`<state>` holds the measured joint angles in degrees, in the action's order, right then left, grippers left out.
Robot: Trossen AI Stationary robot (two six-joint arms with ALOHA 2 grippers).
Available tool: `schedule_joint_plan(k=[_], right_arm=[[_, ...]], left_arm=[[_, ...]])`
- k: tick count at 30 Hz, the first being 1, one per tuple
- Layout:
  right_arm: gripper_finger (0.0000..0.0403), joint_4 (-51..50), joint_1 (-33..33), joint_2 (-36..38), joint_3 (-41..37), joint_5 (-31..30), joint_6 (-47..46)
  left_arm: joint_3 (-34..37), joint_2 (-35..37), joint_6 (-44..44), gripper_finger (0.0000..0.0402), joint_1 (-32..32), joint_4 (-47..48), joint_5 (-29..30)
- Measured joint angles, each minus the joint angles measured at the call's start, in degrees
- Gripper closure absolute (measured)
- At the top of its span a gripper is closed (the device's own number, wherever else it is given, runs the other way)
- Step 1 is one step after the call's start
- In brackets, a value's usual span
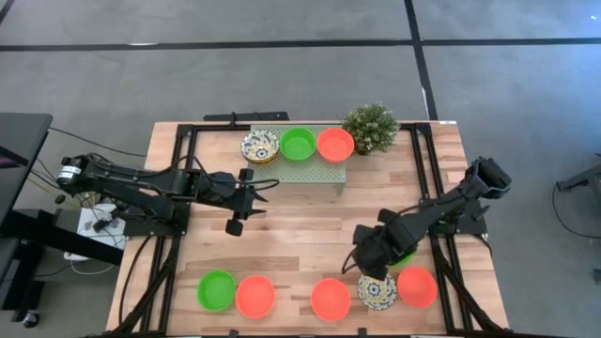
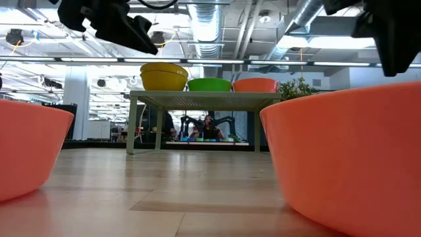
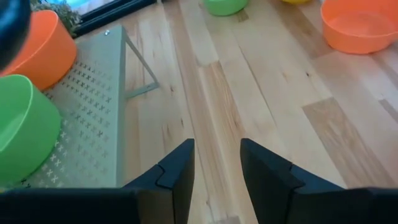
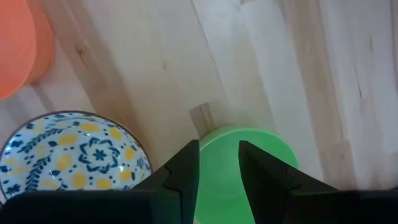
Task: Pick & Place Mini bowls
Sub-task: Stack the green bowl on the green bowl on the shelf
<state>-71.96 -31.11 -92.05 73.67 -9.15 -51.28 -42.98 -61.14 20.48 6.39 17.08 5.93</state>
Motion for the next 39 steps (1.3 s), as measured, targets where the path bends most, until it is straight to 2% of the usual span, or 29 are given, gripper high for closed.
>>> schedule_joint_plan(k=[7,13,18,22,28,35,39], right_arm=[[0.0295,-3.7,0.4,1.0,-0.7,0.0,-2.7],[0.0295,1.7,1.6,9.1,-10.8,0.1,-5.5],[0.0295,11.7,2.0,17.6,-20.0,0.3,-20.4],[0.0295,15.6,2.8,20.5,-22.1,0.2,-30.4],[0.0295,15.5,4.1,18.2,-22.1,0.2,-32.8],[0.0295,16.9,6.7,10.9,-22.1,9.2,-33.0],[0.0295,20.5,8.2,7.7,-22.1,12.5,-27.4]], left_arm=[[0.0,0.0,0.1,0.0271,0.0,-0.9,0.0],[0.0,0.0,0.2,0.0271,0.0,-1.5,0.0],[0.0,0.0,0.2,0.0271,0.0,-1.7,0.0],[0.0,0.0,0.2,0.0271,0.0,-2.1,0.0],[0.0,0.0,0.2,0.0271,0.0,-2.1,0.0],[0.0,0.0,0.2,0.0271,0.0,-2.2,0.0],[0.0,0.0,0.0,0.0271,0.0,-2.2,0.0]])
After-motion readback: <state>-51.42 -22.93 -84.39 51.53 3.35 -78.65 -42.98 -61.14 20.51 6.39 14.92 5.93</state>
